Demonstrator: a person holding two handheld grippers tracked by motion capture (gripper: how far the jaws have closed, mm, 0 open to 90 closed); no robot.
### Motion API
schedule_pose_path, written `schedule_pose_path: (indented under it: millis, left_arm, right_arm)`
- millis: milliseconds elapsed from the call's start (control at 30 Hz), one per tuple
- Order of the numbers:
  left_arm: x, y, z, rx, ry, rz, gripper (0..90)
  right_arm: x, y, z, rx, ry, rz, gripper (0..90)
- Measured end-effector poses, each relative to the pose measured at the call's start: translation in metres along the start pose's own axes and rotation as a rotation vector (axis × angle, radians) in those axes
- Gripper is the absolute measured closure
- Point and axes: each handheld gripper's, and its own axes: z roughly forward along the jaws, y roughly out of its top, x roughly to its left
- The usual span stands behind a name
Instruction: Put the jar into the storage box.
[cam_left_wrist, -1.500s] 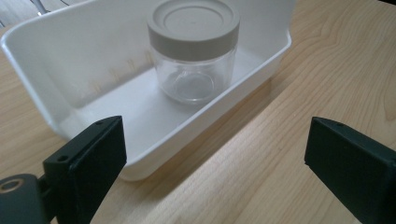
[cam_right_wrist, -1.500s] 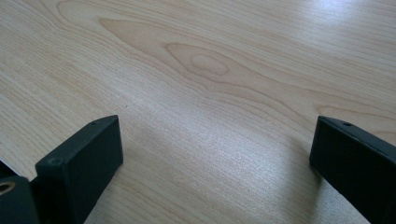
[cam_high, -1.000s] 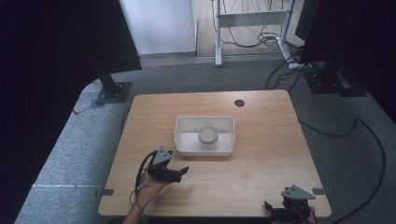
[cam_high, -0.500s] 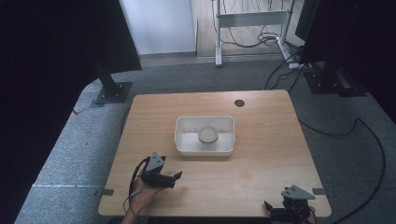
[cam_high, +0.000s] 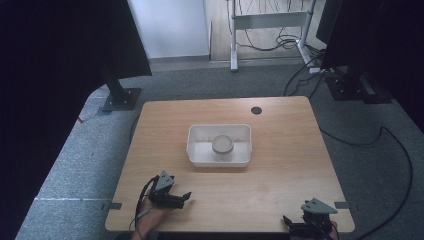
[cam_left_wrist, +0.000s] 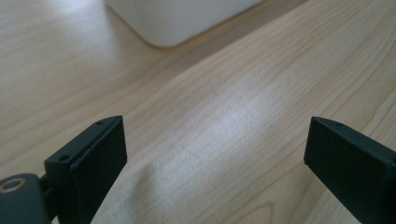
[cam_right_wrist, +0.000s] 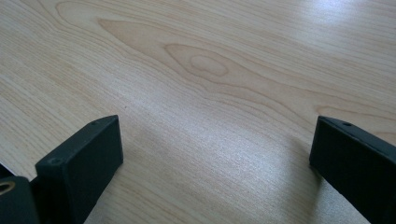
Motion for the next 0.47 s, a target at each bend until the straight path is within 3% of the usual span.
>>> schedule_pose_path:
  millis: [467]
  left_arm:
    - [-0.0010, -0.0088, 0.0040, 0.070, 0.012, -0.008, 6.6]
  right_arm:
    - [-0.0002, -0.0001, 0.0001, 0.000, 0.000, -0.001, 2.2]
